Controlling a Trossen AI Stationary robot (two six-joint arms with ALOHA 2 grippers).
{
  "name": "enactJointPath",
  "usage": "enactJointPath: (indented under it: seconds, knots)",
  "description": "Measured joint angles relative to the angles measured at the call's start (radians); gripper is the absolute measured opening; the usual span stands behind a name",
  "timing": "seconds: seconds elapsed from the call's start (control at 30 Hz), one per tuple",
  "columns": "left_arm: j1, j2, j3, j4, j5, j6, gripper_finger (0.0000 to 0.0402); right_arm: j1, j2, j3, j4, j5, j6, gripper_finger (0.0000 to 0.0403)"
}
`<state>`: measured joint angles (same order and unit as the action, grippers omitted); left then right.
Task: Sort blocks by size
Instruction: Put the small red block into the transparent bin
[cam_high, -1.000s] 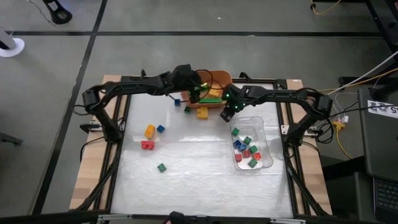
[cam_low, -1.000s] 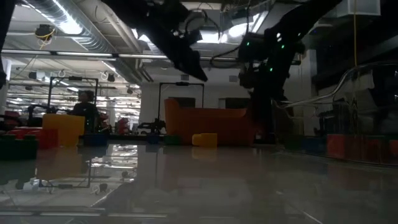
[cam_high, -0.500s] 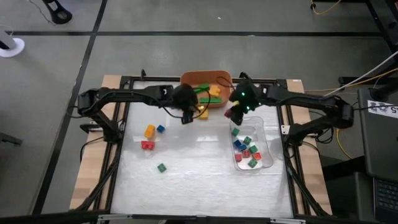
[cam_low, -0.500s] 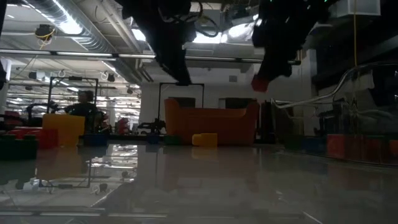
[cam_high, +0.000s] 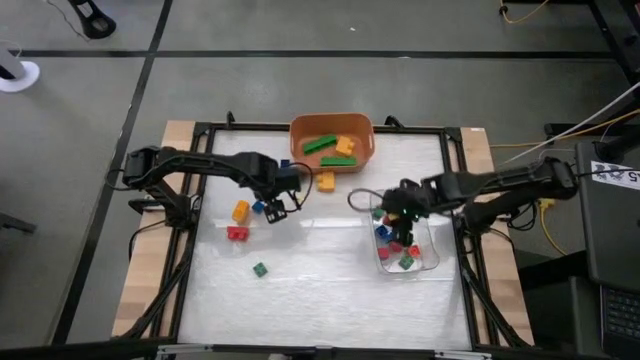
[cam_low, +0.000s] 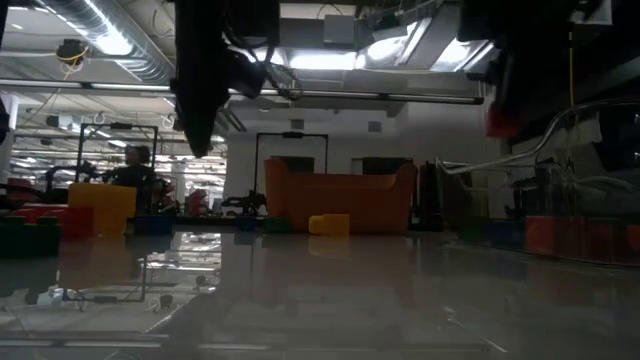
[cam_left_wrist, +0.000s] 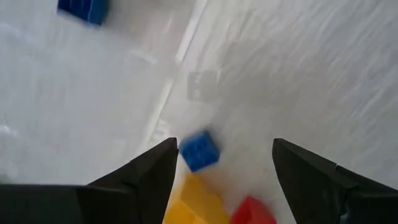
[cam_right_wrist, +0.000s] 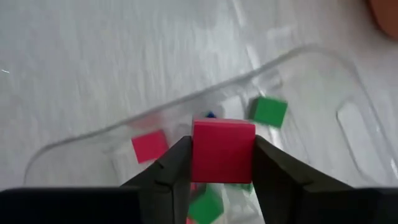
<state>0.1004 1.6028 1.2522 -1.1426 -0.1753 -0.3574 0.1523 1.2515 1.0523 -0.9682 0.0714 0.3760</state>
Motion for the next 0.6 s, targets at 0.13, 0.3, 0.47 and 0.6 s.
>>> enactJointPath:
  seconds: [0.13,0.3,0.47,0.6]
  knots:
    - [-0.015,0.0,-0.01,-0.008,0.0,-0.081,0.0249,0.104,0.0,0.0,-0.067,0.071,0.105,0.014]
    - [-0.015,0.0,-0.087,0.01,0.0,-0.141,0.0249,0.191,0.0,0.0,-0.149,0.102,0.195,0.0143]
    - [-0.015,0.0,-0.159,0.012,0.0,-0.17,0.0249,0.248,0.0,0.0,-0.177,0.102,0.207,0.0156]
    - [-0.015,0.0,-0.2,0.068,0.002,-0.171,0.0249,0.263,0.0,0.0,-0.178,0.094,0.207,0.0167]
